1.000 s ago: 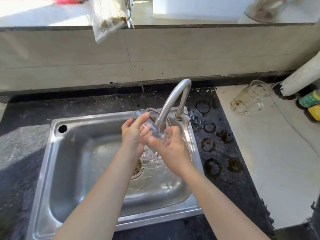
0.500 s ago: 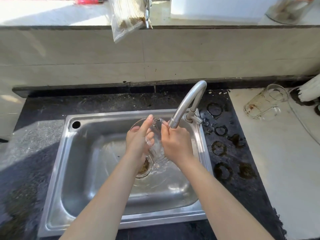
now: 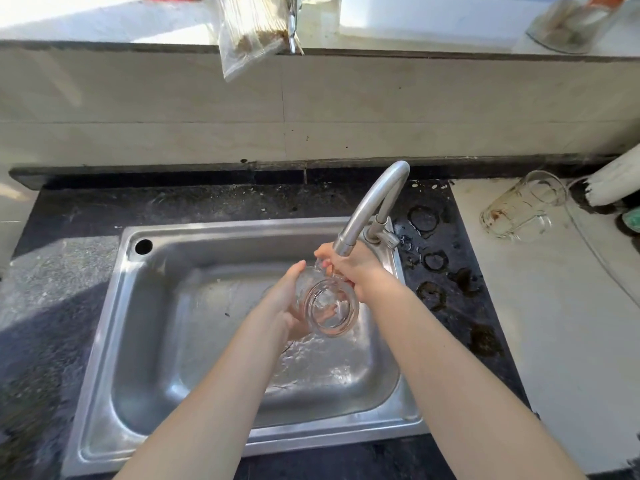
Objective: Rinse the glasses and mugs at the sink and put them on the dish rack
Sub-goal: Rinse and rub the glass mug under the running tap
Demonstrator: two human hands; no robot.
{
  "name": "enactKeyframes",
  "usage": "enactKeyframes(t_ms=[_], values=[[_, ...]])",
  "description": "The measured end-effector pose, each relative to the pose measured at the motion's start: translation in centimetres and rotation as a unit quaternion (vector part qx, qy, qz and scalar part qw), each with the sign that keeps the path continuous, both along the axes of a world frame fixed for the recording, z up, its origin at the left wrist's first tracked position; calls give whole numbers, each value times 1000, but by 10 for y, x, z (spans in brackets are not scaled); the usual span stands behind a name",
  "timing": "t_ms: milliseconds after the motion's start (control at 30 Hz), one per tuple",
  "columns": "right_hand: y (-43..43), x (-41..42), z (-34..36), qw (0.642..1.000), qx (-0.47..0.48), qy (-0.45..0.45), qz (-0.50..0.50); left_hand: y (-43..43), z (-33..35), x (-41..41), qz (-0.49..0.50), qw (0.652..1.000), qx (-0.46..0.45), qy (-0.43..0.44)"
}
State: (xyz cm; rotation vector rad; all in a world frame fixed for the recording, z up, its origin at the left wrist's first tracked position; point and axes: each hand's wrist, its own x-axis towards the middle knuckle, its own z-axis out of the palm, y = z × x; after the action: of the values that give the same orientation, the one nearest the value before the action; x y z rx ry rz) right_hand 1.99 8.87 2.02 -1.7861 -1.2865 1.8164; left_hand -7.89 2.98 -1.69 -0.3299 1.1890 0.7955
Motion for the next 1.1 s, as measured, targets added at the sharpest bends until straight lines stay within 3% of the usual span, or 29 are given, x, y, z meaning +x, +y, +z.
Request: enactKeyframes(t_ms=[167,333,400,500,667,800,1033,1100], values=[[12,5,-10,996,-45,19,-75,7,1,5,-16,999,7,-41],[3,26,-12,987,-68,30,-140,20,4,7,-76,995,56,20],[-9,42,-16,994,-57,-6,-96,20,1,10,-121,983,79,112],[-24,63,-26,991,-40,-124,6,7,2,9,-197,933,117,276],[-13,76,-38,969,83,-217,85,-21,-4,2,-327,845,208,370],[12,73,-27,896,266,-350,60,-31,1,-1,-361,785,253,436],[51,76,-33,794,301,-441,290,-30,6,-7,-317,784,269,462],[57,80,-32,821,280,-419,266,-30,5,-8,-312,790,270,454]])
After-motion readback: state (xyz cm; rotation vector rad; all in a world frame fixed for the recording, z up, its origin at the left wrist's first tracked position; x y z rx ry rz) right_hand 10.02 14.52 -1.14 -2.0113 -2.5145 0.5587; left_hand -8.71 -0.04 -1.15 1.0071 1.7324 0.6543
